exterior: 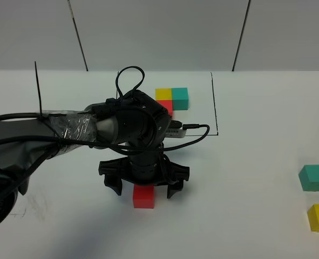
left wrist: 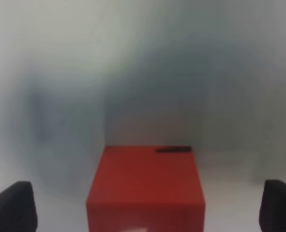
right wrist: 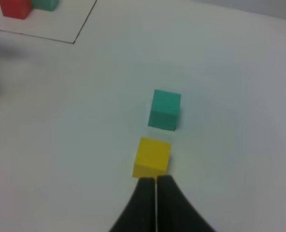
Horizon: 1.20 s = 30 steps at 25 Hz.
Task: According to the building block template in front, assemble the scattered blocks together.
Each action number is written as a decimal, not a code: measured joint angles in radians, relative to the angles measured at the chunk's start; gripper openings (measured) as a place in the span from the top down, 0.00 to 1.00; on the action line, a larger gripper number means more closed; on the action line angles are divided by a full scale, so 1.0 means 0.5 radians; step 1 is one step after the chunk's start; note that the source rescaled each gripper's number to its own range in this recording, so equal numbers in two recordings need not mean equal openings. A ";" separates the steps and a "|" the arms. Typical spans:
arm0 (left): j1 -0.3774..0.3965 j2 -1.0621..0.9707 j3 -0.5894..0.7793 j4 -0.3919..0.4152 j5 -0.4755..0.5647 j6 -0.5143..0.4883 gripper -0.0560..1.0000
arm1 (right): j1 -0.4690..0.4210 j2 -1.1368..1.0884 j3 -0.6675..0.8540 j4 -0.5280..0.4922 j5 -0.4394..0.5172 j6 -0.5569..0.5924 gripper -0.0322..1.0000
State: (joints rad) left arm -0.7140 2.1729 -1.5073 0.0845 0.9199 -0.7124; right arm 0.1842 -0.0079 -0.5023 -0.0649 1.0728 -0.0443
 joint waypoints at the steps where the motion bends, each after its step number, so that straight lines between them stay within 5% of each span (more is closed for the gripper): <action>1: 0.000 0.000 0.000 0.000 0.000 0.000 0.00 | 0.000 0.000 0.000 0.000 0.000 0.000 0.96; 9: 0.000 -0.294 0.000 0.002 0.162 0.030 0.00 | 0.000 0.000 0.000 0.000 0.000 0.000 0.96; 17: 0.000 -0.927 0.000 0.290 0.531 0.102 0.03 | 0.000 0.000 0.000 0.000 0.000 0.000 0.96; 21: 0.000 -1.209 -0.002 0.341 0.539 0.142 0.07 | 0.000 0.000 0.000 0.000 0.000 0.000 0.96; 25: 0.000 -1.440 -0.002 0.403 0.539 0.351 0.11 | 0.000 0.000 0.000 0.000 0.000 0.000 0.96; 30: 0.000 -1.664 -0.002 0.434 0.539 0.863 0.15 | 0.000 0.000 0.000 0.000 0.000 0.000 0.96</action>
State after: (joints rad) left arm -0.7140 1.3410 -1.5080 0.3017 1.1892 -0.2807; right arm 0.1842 -0.0079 -0.5023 -0.0649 1.0728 -0.0443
